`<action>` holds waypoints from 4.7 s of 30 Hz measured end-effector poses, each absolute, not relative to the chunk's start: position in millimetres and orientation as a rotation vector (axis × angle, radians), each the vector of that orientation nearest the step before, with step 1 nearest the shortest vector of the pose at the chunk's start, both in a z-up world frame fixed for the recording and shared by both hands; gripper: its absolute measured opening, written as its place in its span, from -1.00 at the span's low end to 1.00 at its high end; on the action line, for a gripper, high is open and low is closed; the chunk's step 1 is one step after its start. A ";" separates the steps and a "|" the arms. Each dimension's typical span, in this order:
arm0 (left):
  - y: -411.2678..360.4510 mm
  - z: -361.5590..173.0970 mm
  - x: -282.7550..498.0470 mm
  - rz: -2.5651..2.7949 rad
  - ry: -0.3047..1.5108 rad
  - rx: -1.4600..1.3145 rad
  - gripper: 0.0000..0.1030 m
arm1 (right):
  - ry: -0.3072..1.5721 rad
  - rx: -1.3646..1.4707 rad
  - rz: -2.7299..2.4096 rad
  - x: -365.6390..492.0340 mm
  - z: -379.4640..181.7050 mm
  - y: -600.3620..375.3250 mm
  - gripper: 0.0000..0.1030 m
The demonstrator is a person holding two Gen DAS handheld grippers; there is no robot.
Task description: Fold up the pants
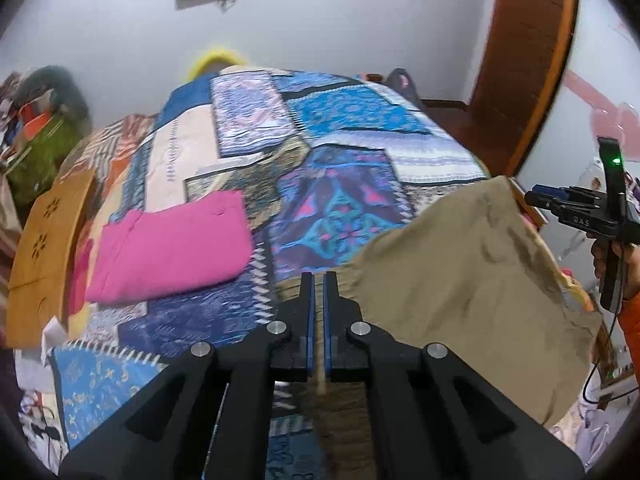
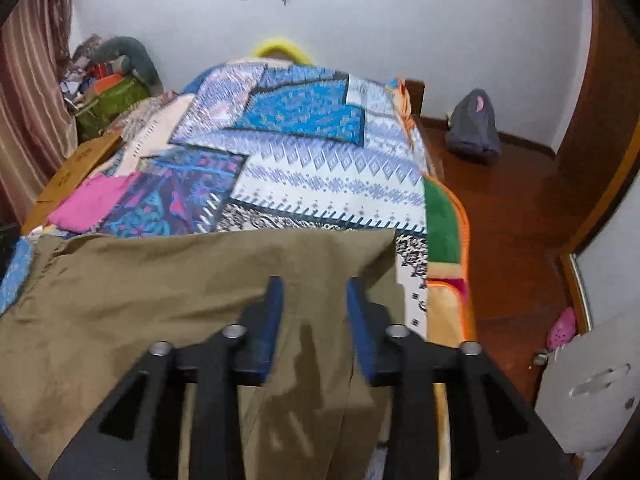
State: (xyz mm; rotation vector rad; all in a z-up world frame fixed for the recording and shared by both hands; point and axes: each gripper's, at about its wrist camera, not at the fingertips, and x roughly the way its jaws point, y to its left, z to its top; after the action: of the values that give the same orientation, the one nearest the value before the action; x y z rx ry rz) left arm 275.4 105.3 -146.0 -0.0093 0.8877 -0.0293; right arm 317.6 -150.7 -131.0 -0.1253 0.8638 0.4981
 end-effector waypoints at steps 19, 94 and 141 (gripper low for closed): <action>76.0 -208.1 293.6 -0.072 1.065 0.057 -0.79 | 1.135 -0.110 0.588 235.9 -210.0 -158.9 -0.32; 96.6 -230.5 341.4 0.082 1.040 0.095 0.30 | 0.977 -0.143 0.480 363.1 -206.0 -148.2 -0.64; 54.0 -208.6 299.6 -0.031 1.065 0.170 0.47 | 1.061 -0.212 0.775 243.4 -179.2 -54.9 -0.47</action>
State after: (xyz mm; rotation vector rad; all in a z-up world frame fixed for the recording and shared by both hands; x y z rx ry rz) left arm 299.6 54.0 -208.6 0.1704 1.0650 -0.0311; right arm 243.4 -54.9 -179.2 -0.2118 1.0612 0.7747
